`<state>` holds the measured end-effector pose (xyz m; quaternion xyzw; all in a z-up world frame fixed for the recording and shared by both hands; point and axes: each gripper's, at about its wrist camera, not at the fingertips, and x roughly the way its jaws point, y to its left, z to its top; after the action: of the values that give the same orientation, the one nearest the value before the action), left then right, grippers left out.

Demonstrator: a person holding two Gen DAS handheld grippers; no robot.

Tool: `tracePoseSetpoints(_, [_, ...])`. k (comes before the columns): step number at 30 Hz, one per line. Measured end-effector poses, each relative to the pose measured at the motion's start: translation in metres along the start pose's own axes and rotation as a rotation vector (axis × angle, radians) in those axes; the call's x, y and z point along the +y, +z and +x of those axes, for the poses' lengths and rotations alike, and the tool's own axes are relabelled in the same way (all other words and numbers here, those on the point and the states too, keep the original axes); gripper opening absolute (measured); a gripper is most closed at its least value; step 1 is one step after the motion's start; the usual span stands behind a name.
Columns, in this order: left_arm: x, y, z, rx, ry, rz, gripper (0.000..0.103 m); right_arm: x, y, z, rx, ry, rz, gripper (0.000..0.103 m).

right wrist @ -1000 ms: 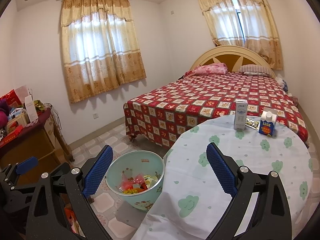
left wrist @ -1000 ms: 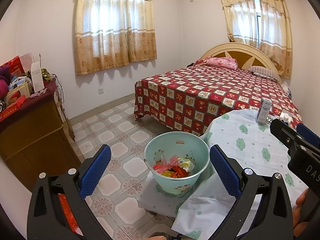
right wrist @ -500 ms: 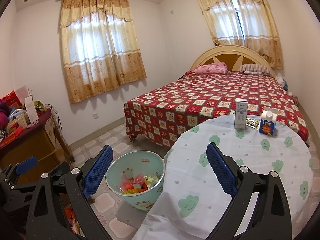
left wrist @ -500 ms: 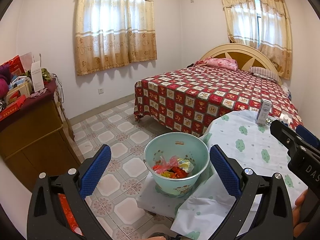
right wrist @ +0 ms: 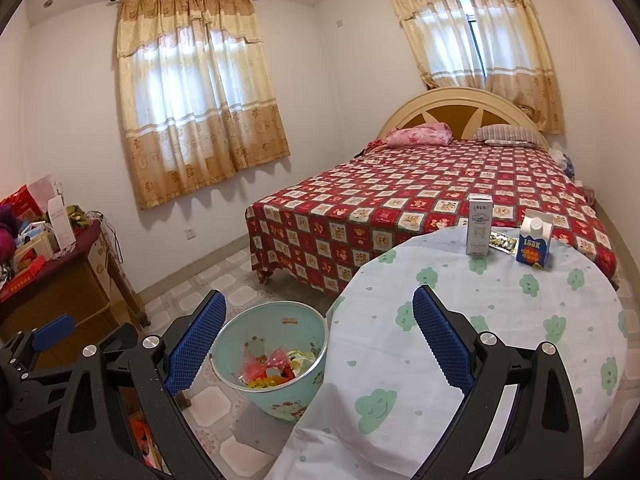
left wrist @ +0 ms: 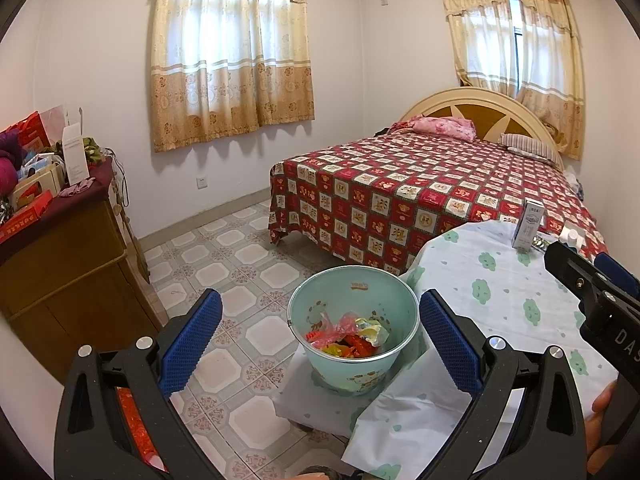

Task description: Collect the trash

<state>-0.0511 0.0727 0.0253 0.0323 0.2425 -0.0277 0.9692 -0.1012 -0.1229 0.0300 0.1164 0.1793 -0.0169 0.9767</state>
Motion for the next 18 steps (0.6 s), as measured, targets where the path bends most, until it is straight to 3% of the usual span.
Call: tracePoseSetpoints(18, [0.0018, 0.0022, 0.0021, 0.004, -0.002, -0.003, 0.097, -0.0080, 0.0003, 0.0000, -0.003, -0.004, 0.012, 0.093])
